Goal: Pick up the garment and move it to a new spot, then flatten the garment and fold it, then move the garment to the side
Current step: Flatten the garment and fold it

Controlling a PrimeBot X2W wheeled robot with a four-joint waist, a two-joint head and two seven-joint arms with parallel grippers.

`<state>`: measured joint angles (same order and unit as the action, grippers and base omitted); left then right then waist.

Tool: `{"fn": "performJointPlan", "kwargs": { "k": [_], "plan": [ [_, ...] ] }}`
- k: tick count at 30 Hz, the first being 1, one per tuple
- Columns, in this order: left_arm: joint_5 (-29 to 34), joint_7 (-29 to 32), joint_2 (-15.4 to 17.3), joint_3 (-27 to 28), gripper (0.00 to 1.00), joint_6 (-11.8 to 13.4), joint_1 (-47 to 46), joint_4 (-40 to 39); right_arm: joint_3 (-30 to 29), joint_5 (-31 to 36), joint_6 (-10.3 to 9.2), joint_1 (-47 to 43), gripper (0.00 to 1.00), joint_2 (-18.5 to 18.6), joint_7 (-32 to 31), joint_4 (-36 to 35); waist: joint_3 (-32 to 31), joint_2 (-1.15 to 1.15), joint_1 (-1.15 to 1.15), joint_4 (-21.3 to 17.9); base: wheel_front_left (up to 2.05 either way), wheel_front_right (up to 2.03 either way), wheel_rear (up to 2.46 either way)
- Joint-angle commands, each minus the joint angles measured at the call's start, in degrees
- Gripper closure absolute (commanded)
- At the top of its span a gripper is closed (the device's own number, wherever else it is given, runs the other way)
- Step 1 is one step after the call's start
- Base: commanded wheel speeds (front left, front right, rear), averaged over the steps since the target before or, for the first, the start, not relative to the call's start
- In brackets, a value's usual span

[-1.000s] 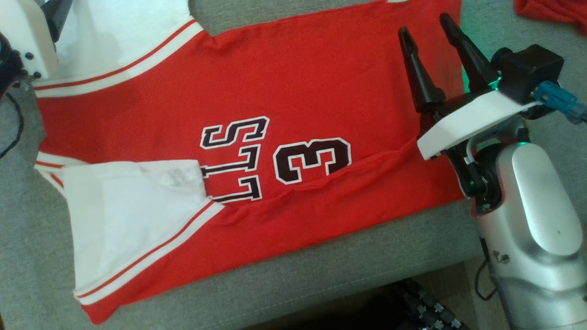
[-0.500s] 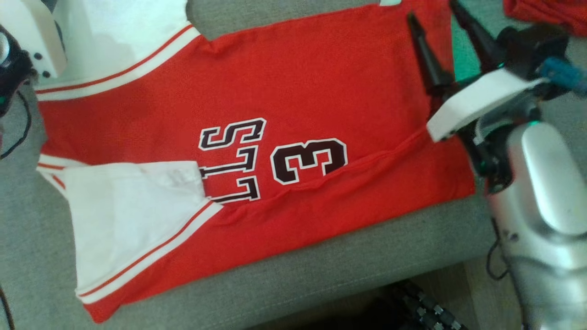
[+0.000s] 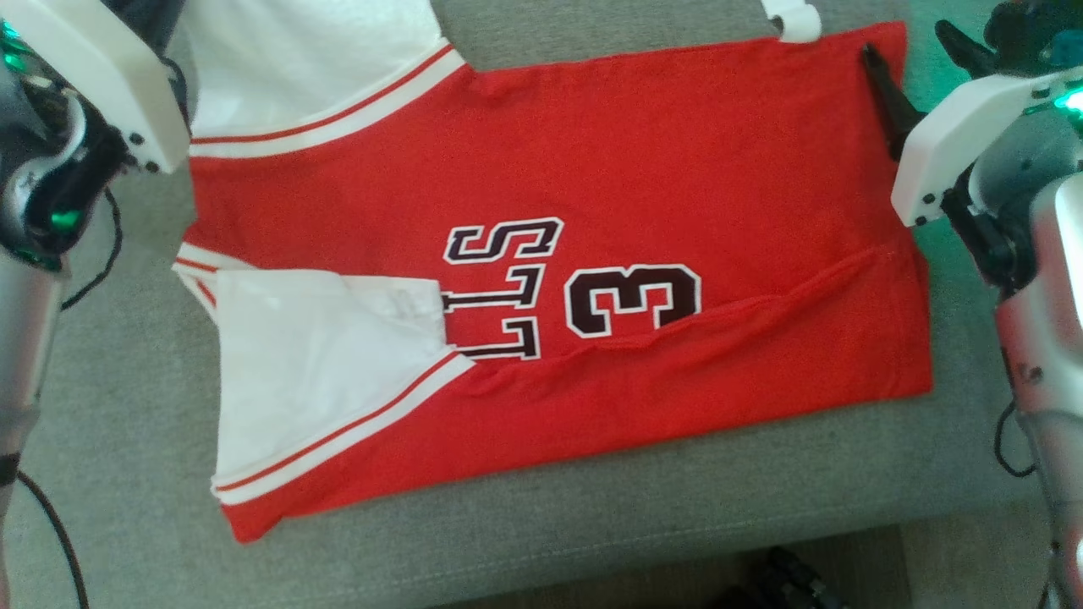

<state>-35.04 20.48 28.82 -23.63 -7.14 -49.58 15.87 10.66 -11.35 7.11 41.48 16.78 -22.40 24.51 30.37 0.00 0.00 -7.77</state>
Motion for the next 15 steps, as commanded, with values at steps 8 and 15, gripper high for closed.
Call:
{"fn": "performJointPlan", "kwargs": {
  "k": [8,15],
  "plan": [
    [-0.9,-1.3,1.7,1.0,1.00,-0.3,-0.5,-4.0,3.3,-4.1,0.37,3.0,0.36,2.2,-3.7,1.3,0.4,0.00,0.00,1.8,0.00,0.00,0.00],
    [-1.2,-2.1,1.3,0.9,1.00,-0.3,-0.6,-4.1,4.4,-6.0,0.37,4.7,0.79,3.1,-2.8,4.0,0.4,0.00,0.00,2.5,0.00,0.00,0.00]
  ]
}}
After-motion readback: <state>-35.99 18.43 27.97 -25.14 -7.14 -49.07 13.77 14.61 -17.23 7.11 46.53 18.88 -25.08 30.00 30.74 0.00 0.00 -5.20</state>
